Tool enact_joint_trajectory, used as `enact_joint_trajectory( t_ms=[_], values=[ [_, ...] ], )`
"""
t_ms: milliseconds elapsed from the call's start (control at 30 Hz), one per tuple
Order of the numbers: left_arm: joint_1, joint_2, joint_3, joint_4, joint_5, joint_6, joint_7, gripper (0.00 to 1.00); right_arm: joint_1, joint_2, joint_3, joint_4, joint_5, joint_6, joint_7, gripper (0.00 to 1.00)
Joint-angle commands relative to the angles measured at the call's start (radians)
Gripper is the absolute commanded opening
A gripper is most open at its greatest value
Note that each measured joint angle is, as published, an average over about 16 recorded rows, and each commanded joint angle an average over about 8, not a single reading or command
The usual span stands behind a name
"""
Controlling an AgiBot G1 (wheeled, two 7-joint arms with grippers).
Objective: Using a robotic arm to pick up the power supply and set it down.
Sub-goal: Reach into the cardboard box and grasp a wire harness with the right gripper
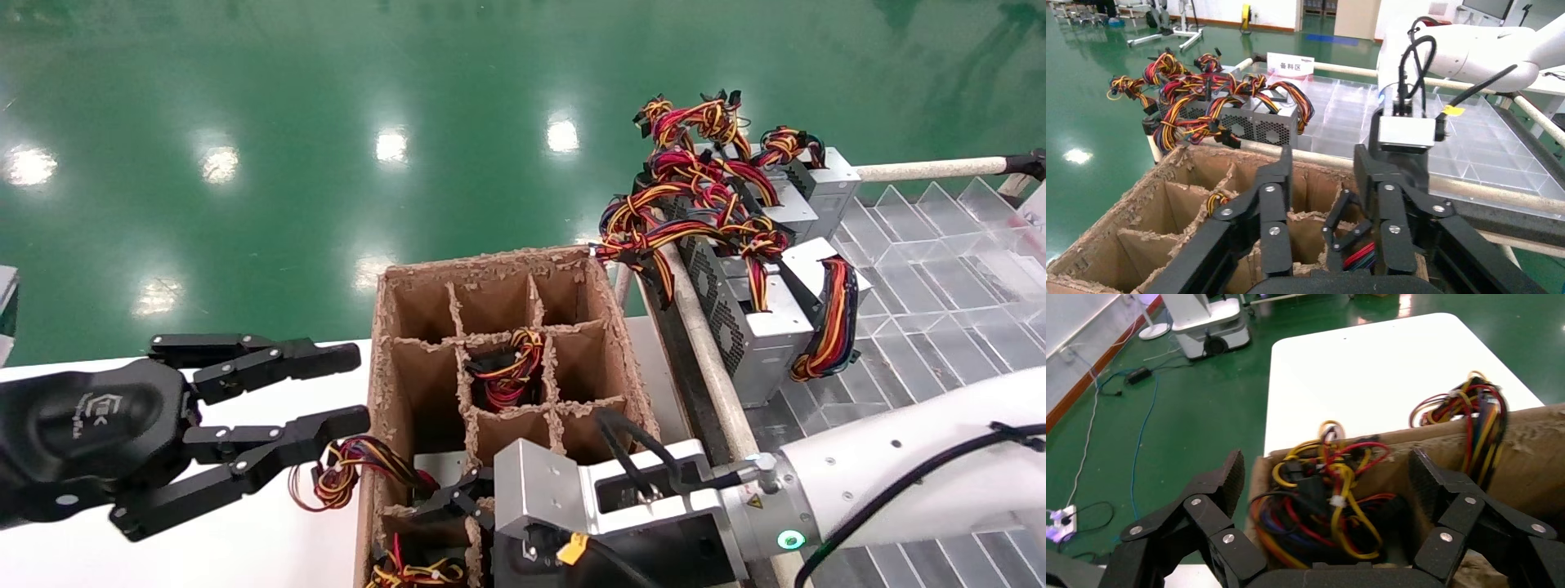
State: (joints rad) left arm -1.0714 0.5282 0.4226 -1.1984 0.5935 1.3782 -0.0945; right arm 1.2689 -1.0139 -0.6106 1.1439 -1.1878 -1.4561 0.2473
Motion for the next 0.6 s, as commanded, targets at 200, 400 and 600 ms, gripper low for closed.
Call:
enact_joint_trajectory(
  t_ms=[200,400,600],
  values=[
    [0.0,0.0,0.0,0.0,0.0,0.0,0.0,0.0,0.015,-0.033,-0.01,-0.066,-0.009,-0.004,-0.018,0.0],
    [0.0,0.0,0.0,0.0,0.0,0.0,0.0,0.0,0.026,-0.051,-0.019,-0.093,-0.016,-0.011,-0.023,0.0],
    [0.0,0.0,0.0,0.0,0.0,0.0,0.0,0.0,0.036,-0.056,-0.026,-0.098,-0.025,-0.02,-0.021,0.0]
  ],
)
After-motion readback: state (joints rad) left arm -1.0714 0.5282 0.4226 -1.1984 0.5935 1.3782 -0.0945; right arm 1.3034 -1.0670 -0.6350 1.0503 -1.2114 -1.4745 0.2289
